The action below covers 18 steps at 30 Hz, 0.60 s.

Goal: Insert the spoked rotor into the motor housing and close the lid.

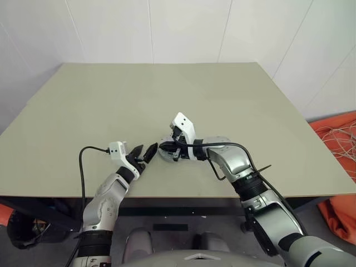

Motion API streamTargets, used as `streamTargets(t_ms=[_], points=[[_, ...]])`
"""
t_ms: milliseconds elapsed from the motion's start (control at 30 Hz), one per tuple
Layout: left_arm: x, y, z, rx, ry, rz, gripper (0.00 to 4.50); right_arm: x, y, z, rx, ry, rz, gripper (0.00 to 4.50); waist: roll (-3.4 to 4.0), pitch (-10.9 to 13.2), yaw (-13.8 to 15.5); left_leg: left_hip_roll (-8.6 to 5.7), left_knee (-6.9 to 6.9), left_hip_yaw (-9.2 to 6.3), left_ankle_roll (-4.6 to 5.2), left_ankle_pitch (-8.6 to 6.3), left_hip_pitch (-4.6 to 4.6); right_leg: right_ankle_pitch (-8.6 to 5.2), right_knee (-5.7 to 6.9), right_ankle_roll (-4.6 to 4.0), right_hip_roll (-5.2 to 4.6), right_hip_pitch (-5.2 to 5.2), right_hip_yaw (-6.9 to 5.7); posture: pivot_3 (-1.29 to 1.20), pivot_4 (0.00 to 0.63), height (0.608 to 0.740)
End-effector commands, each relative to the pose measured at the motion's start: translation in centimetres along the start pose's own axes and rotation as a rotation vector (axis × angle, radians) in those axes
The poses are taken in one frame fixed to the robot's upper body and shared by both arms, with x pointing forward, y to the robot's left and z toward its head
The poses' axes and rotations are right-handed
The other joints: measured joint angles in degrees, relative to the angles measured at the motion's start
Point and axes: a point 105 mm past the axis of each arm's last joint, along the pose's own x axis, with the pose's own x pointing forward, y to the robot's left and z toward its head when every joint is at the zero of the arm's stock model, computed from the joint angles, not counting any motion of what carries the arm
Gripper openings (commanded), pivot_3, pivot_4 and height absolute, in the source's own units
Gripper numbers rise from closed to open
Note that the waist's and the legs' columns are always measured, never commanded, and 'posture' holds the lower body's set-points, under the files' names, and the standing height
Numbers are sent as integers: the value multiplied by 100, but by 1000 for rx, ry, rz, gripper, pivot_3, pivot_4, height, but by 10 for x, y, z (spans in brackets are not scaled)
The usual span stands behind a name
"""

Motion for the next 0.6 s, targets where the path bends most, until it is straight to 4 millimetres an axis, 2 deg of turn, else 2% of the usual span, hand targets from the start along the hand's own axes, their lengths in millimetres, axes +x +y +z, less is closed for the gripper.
streamTargets(t_ms=[33, 167, 367, 600], points=[[2, -8, 12, 22, -41, -30, 4205, -16, -6, 46, -69, -153, -31, 922, 0, 0, 1, 0, 0, 0, 0, 0, 0, 0, 0, 0, 0, 0, 0, 0, 0, 740], [2, -8, 12, 19, -35, -36, 4205, -24, -11, 49, -79, -151, -44, 2309, -1, 0, 1, -1, -1, 0, 0, 0, 2, 0, -1, 0, 0, 2, 0, 0, 0, 740], [2, -7, 12, 20, -35, -35, 4205, -30, -18, 34, -63, -99, -38, 4431, 0, 0, 2, -1, -1, 0, 0, 0, 1, 0, -1, 0, 0, 0, 0, 0, 0, 740], [1, -4, 14, 10, -41, -25, 4205, -29, -17, 13, -70, -53, -7, 4470, 0, 0, 1, -1, -1, 0, 0, 0, 0, 0, -2, 0, 0, 0, 0, 0, 0, 740]])
